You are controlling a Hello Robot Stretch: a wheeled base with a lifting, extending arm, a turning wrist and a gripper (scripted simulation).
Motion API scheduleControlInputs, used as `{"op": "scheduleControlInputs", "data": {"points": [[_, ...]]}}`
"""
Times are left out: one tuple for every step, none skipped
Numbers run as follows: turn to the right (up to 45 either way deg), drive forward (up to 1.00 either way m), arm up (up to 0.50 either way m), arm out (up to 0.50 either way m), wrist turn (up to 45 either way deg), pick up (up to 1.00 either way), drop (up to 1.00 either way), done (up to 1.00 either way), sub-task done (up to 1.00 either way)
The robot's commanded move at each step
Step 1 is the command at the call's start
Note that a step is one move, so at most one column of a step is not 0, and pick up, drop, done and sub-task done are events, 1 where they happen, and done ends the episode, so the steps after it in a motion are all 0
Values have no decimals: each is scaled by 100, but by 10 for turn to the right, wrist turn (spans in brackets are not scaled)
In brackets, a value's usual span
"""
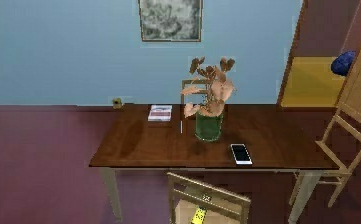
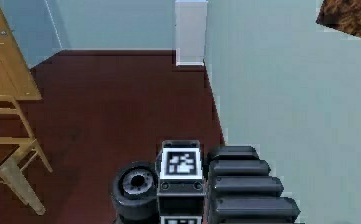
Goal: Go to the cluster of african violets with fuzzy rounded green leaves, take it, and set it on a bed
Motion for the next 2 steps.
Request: {"op": "scheduleControlInputs", "data": {"points": [[-450, 0, 0, 0, 0, 0, 0, 0, 0], [-210, 0, 0, 0, 0, 0, 0, 0, 0]]}}
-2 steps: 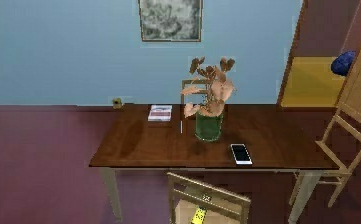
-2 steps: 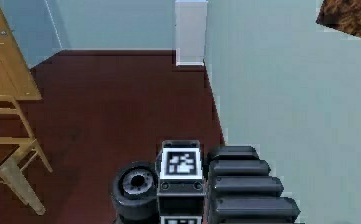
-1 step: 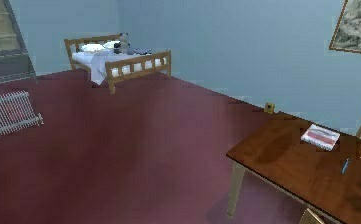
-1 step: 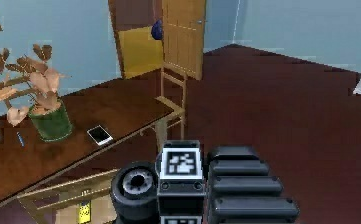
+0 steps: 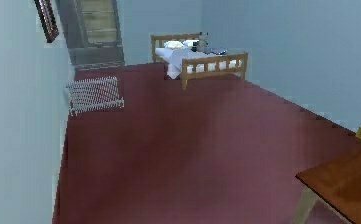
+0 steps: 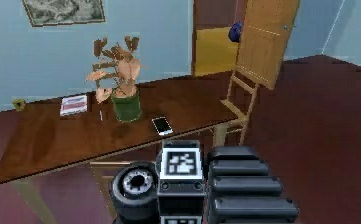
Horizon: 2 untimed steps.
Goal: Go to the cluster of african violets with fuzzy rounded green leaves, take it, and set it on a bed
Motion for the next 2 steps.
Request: {"op": "scheduleControlInputs", "data": {"points": [[0, 100, 0, 0, 0, 0, 0, 0, 0], [-30, 0, 0, 0, 0, 0, 0, 0, 0]]}}
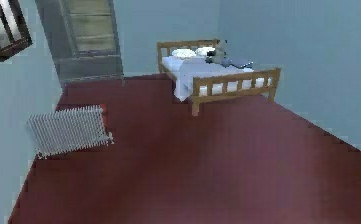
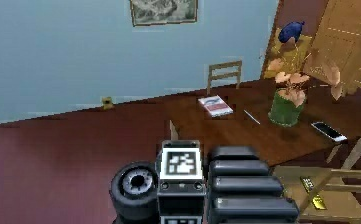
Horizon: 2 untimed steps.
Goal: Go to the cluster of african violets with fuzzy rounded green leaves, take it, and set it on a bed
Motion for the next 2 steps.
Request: {"op": "scheduleControlInputs", "data": {"points": [[0, 100, 0, 0, 0, 0, 0, 0, 0], [0, 85, 0, 0, 0, 0, 0, 0, 0]]}}
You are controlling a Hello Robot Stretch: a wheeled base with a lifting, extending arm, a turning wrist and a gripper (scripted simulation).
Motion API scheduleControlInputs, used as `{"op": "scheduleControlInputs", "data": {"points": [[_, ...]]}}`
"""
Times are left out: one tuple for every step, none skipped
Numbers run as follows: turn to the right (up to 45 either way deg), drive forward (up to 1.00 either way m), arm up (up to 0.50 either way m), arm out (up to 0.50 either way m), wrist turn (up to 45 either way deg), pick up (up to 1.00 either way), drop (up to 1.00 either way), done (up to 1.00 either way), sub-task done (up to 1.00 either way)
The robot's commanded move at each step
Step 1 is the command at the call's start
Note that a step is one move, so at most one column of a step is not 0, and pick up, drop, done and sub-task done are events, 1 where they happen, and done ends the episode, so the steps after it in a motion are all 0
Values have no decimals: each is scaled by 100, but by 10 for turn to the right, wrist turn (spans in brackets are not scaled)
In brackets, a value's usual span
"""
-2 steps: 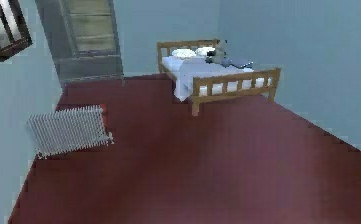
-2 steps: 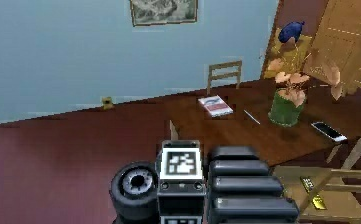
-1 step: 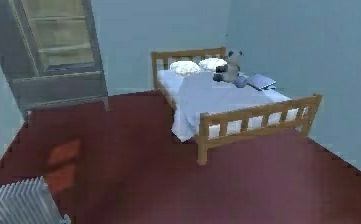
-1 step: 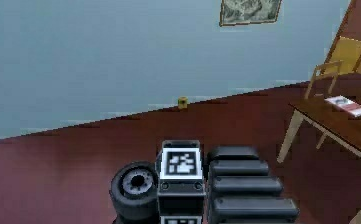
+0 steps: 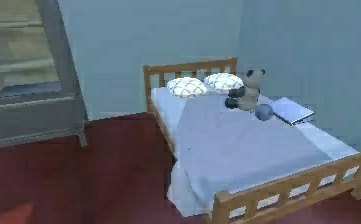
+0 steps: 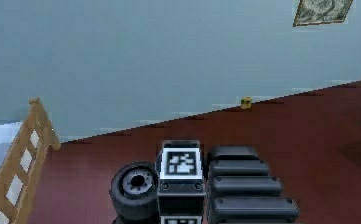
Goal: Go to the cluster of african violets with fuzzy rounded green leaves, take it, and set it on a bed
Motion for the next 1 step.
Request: {"op": "scheduleControlInputs", "data": {"points": [[-240, 0, 0, 0, 0, 0, 0, 0, 0]]}}
